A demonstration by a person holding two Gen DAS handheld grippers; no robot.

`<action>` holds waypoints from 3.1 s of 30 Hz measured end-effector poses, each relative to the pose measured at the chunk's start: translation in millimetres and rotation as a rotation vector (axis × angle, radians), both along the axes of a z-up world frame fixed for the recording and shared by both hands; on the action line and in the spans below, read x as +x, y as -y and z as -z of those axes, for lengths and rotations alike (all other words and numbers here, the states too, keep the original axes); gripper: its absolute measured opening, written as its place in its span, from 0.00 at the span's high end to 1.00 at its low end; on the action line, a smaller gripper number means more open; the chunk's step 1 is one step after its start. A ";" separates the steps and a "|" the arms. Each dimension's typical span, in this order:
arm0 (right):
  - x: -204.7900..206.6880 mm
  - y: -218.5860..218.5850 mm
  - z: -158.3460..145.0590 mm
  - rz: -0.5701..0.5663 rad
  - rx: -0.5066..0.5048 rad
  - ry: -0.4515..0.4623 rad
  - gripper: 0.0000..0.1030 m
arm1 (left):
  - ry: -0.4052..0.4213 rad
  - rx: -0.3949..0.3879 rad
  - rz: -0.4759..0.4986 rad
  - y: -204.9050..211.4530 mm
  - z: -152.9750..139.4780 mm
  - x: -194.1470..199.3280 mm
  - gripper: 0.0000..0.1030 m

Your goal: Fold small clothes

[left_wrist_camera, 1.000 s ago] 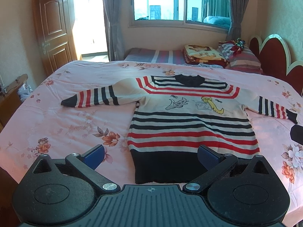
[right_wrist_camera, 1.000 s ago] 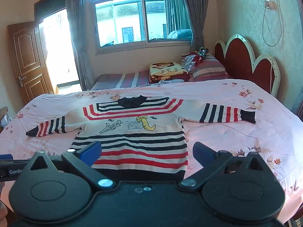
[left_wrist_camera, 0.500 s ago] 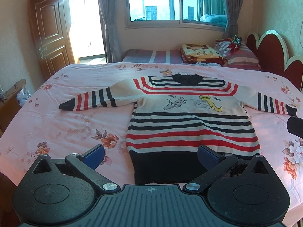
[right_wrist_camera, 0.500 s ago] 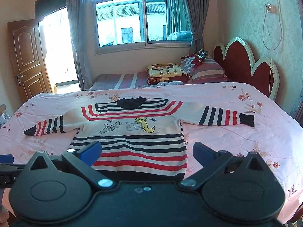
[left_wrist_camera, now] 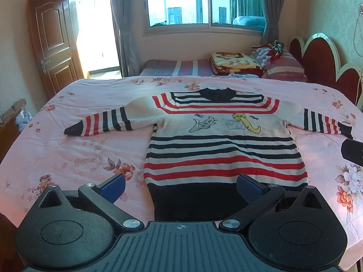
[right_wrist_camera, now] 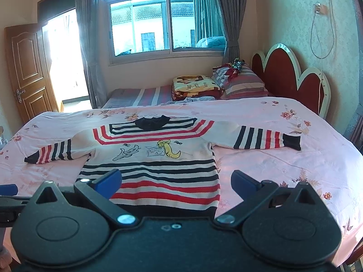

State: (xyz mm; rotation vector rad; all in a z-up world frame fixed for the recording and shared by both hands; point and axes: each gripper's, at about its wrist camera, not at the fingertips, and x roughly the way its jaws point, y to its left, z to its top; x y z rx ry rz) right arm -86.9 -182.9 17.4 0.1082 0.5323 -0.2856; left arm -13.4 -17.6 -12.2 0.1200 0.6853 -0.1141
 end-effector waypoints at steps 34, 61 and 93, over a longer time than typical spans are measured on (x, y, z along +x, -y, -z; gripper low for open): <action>49.6 47.0 16.3 0.064 -0.029 -0.023 0.01 | -0.009 0.037 0.019 30.1 10.8 69.2 0.00; 203.3 256.9 91.5 0.289 0.042 -0.174 0.01 | -0.101 0.076 0.008 165.0 65.9 255.3 0.00; 252.2 408.3 184.1 0.561 0.275 -0.224 0.31 | -0.164 0.128 0.083 225.0 122.4 337.8 0.00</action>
